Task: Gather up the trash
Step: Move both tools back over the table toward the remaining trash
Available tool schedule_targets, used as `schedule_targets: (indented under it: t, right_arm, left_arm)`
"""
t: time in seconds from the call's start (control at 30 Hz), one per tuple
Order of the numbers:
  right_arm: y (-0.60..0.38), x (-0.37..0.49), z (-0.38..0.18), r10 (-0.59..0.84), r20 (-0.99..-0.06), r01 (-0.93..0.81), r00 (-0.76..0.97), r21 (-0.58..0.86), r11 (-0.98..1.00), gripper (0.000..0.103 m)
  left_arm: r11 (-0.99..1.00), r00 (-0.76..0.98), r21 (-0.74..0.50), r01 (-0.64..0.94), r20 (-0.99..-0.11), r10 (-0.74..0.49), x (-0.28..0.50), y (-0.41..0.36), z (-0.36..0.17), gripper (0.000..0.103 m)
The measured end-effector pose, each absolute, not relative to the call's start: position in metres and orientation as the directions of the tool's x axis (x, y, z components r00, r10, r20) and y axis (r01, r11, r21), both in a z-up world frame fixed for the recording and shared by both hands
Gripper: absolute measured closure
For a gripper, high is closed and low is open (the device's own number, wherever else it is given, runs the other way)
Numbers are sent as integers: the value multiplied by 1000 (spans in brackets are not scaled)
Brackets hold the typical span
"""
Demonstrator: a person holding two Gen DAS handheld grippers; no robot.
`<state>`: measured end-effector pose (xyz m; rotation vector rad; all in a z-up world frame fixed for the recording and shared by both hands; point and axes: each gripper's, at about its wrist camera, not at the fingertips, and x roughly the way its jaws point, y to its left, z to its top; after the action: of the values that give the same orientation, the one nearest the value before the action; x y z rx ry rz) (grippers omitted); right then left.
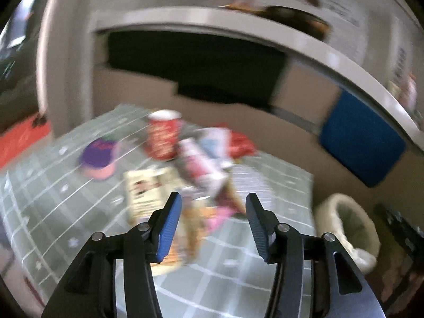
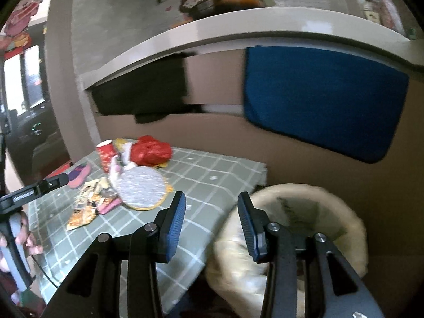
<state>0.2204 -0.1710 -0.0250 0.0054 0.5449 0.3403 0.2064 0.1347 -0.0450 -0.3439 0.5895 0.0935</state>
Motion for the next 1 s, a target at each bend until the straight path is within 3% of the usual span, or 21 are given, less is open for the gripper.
schedule_targets:
  t: [0.13,0.3,0.53,0.77,1.0]
  right_arm:
    - [-147,226,-36,342,-544,-358,766,82,930,64]
    - [-132,232,-53,345,-583,-383,735,63,922,64]
    - [-128,242,-73,360,-637,-400,682,88,912,64]
    - [-95,264,-68,457,-650,-516,607,115,849,64]
    - [-42,322,-78,503,-687,-605,525,115,788,64]
  left_arm:
    - [891,782,-357,-281,-624,-3,215,173,-74,49]
    - [880,736,-354,-318,-677,-6,239,184,-99,49]
    - [927,678,-223,-301,-734,44,283,166,-112,49]
    - [923,727,-257,-287,-685,36,266,185,-102,49]
    - [903,759,-353,-243,-650,-50,247,221,-90,49]
